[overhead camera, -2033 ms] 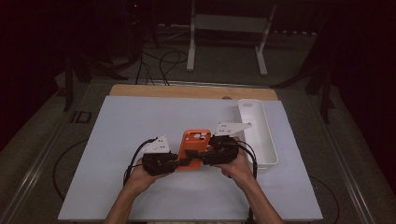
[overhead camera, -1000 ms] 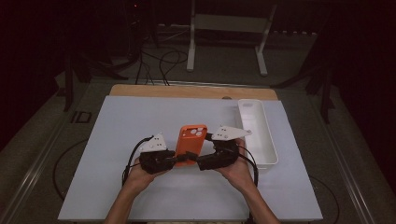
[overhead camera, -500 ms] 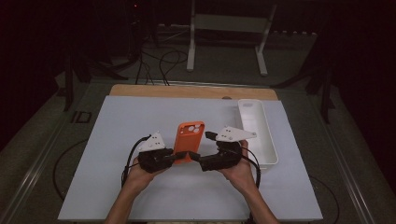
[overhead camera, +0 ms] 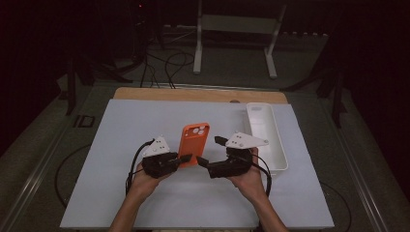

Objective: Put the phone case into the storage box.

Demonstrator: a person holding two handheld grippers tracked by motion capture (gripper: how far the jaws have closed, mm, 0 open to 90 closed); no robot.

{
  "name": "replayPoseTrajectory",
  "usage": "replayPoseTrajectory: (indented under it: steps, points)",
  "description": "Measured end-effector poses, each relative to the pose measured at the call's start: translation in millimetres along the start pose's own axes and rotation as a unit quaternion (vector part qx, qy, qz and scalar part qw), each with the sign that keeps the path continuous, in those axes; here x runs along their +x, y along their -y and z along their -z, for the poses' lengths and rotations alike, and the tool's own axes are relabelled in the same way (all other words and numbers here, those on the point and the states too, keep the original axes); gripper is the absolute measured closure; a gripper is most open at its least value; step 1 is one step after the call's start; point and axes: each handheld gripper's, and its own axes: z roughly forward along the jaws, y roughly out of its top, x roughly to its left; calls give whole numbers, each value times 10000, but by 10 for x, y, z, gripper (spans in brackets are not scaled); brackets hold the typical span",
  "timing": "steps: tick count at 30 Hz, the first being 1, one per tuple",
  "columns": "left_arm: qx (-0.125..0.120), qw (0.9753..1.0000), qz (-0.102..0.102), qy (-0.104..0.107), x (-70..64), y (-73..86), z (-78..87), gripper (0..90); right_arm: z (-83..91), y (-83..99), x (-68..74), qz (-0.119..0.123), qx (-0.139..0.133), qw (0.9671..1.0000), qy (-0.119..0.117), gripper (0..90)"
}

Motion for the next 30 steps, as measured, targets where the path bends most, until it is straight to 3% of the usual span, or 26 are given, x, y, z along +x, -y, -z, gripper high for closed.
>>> replayPoseTrajectory:
  steps: [17, 30]
  points:
    - [-84, 9992, 97, -372, 12, 13, 5, 852, 13, -18, 20, -42, -168, 9997, 189, 89]
    - [-109, 9982, 160, -576, 2, 33, -22, 853, 9, -56, 6, -308, -372, 9979, 435, 89]
